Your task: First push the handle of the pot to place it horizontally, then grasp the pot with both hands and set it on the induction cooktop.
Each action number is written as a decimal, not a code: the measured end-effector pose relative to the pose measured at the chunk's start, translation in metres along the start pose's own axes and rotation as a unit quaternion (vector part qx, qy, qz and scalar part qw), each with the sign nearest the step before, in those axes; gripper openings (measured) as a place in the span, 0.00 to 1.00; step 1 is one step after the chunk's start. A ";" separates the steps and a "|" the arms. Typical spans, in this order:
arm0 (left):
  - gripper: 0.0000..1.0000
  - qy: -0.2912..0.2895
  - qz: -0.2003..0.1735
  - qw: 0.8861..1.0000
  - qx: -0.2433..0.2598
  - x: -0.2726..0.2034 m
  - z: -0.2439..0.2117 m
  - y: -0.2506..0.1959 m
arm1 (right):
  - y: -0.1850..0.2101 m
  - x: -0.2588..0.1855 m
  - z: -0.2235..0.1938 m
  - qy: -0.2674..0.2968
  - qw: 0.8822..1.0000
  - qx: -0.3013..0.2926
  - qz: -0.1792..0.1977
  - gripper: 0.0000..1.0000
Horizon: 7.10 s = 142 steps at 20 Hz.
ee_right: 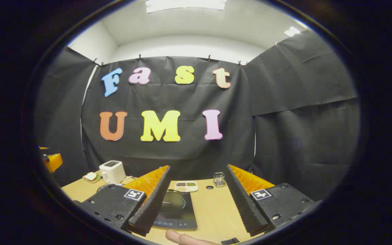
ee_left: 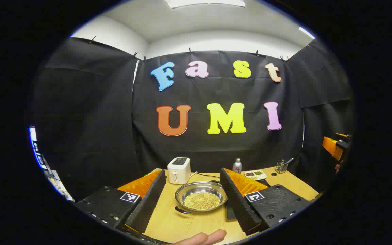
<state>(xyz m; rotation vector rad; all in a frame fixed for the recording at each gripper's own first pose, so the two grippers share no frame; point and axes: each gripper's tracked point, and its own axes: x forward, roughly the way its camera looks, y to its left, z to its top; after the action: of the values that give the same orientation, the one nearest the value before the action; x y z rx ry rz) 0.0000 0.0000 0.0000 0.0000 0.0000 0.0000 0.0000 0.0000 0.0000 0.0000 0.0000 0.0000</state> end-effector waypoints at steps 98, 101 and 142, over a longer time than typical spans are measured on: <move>0.00 0.428 -0.001 0.902 -0.061 0.202 -0.303 0.093 | 0.076 0.125 -0.082 0.071 0.996 -0.047 0.033 0.96; 0.00 0.429 -0.001 0.902 -0.055 0.212 -0.303 0.096 | 0.087 0.126 -0.100 0.090 0.994 -0.044 0.039 0.96; 0.76 0.412 -0.021 0.911 0.019 0.259 -0.335 0.100 | 0.281 0.226 -0.352 0.336 0.934 -0.012 0.120 0.98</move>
<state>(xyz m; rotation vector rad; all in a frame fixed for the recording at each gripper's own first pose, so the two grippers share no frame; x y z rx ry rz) 0.2587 0.1000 -0.3347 0.0397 0.8494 -0.0425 0.2259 0.2813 -0.3520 -0.0253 0.6862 0.2460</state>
